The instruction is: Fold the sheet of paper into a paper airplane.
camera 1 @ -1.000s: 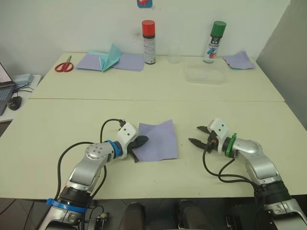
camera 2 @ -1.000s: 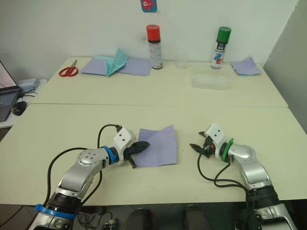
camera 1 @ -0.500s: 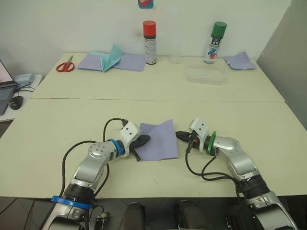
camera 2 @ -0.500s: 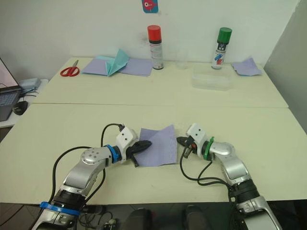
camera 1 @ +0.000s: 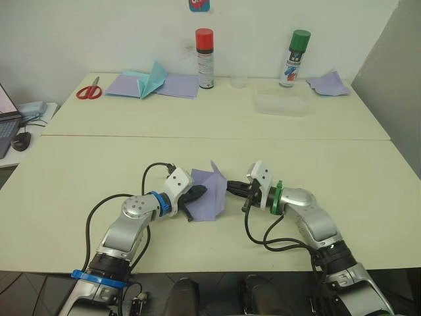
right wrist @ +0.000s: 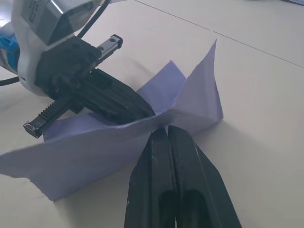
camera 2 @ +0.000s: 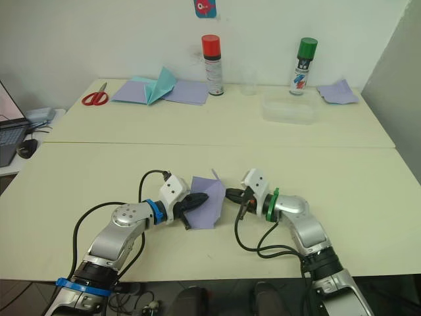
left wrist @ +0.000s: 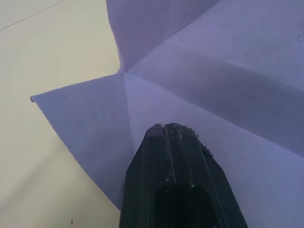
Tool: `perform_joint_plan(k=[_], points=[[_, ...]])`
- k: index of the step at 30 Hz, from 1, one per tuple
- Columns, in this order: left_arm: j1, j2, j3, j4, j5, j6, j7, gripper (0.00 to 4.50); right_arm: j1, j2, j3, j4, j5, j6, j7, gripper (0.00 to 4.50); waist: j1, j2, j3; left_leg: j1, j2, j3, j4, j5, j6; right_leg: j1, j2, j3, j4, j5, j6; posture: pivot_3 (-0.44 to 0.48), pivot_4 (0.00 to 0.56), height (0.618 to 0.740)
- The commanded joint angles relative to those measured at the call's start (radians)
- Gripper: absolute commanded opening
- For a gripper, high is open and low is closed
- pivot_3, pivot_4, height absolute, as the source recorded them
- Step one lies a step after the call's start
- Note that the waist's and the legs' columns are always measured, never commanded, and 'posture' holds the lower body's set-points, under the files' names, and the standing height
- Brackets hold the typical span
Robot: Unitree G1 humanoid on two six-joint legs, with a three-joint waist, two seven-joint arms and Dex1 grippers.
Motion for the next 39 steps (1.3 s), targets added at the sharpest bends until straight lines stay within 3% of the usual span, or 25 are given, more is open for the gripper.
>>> perform_joint_plan(k=[1, 29, 39], points=[[0.020, 0.000, -0.035, 0.011, 0.023, 0.014, -0.016, 0.00, -0.034, 0.018, 0.007, 0.019, -0.021, -0.043, -0.015, 0.02, 0.000, 0.000, 0.000, 0.000, 0.000, 0.000, 0.000, 0.000, 0.000, 0.000, 0.000, 0.000, 0.000, 0.000, 0.000, 0.000, 0.150, 0.740], [0.069, 0.060, 0.000, -0.062, 0.012, 0.080, -0.028, 0.00, -0.158, 0.083, 0.110, 0.346, -0.210, -0.224, -0.012, 0.02, -0.004, 0.000, -0.001, 0.002, 0.001, 0.000, -0.001, 0.000, 0.000, 0.000, 0.000, 0.000, 0.000, 0.000, 0.000, 0.000, 0.150, 0.740], [0.111, 0.135, 0.054, -0.119, -0.016, 0.126, -0.049, 0.00, -0.180, 0.082, 0.148, 0.387, -0.280, -0.258, -0.017, 0.02, -0.013, 0.001, -0.001, 0.008, 0.002, 0.001, -0.003, 0.000, 0.000, 0.002, 0.000, 0.002, 0.001, 0.000, 0.000, 0.000, 0.150, 0.740]])
